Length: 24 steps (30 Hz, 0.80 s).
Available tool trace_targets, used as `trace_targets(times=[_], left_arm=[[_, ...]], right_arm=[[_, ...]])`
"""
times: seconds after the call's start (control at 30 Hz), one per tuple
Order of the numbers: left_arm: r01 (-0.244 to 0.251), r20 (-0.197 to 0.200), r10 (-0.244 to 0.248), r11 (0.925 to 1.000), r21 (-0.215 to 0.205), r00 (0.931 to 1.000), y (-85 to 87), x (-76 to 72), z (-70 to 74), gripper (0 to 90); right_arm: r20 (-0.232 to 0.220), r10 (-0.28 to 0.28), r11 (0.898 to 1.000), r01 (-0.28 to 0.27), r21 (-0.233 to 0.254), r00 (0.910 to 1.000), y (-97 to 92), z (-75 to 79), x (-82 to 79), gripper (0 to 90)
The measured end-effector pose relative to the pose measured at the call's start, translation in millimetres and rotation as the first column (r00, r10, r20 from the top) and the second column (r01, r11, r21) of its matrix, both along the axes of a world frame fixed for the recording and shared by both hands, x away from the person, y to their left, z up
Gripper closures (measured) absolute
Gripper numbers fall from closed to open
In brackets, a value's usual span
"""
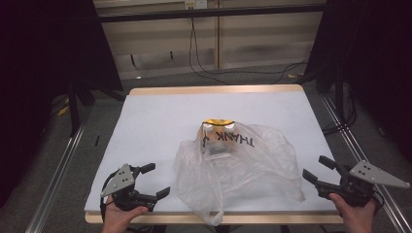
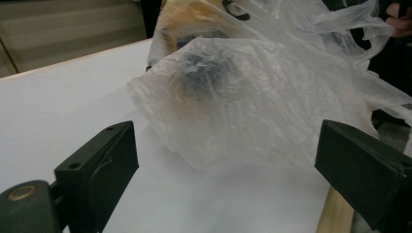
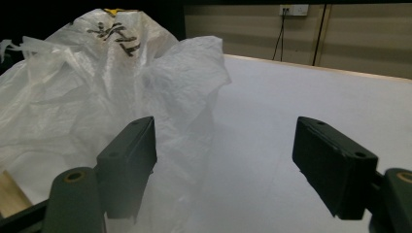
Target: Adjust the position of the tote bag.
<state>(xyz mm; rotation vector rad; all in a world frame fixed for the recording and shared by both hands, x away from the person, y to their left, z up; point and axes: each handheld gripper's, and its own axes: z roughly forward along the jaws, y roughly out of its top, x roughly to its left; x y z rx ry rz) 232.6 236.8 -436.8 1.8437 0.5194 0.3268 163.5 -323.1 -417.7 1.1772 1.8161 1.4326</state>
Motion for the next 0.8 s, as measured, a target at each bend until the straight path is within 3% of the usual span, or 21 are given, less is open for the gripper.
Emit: trace_targets(times=[0.17,0.23,0.43,0.57,0.6,0.8], left_arm=[[0.039,0.004,-0.039,0.9992,0.001,0.9992,-8.4,-7.0,2.8,13.1],[0.055,0.004,-0.055,0.9983,-0.018,0.9985,-11.3,-9.7,3.2,14.9],[0.077,0.033,-0.078,0.9970,0.004,0.9964,-23.9,-20.3,3.9,18.3],[0.117,0.021,-0.117,0.9930,0.017,0.9929,-34.0,-25.0,3.8,20.3],[0.131,0.014,-0.131,0.9914,0.005,0.9913,-36.9,-26.3,3.6,21.3],[0.213,0.001,-0.213,0.9768,0.025,0.9771,-52.7,-34.5,4.6,30.9]], right_arm=[[-0.001,0.035,0.999,-0.035,0.005,0.9994,3.6,0.8,-14.8,24.3],[0.000,0.046,0.999,-0.046,0.001,0.9989,5.1,1.7,-20.0,24.9],[-0.011,0.090,0.996,-0.091,-0.007,0.9958,10.5,1.4,-30.5,26.3],[-0.027,0.118,0.993,-0.118,-0.021,0.9927,15.4,0.1,-31.0,27.5],[-0.034,0.126,0.992,-0.127,-0.022,0.9915,16.6,-0.9,-30.3,28.0],[-0.081,0.161,0.985,-0.164,-0.043,0.9837,22.6,-8.0,-26.4,31.0]])
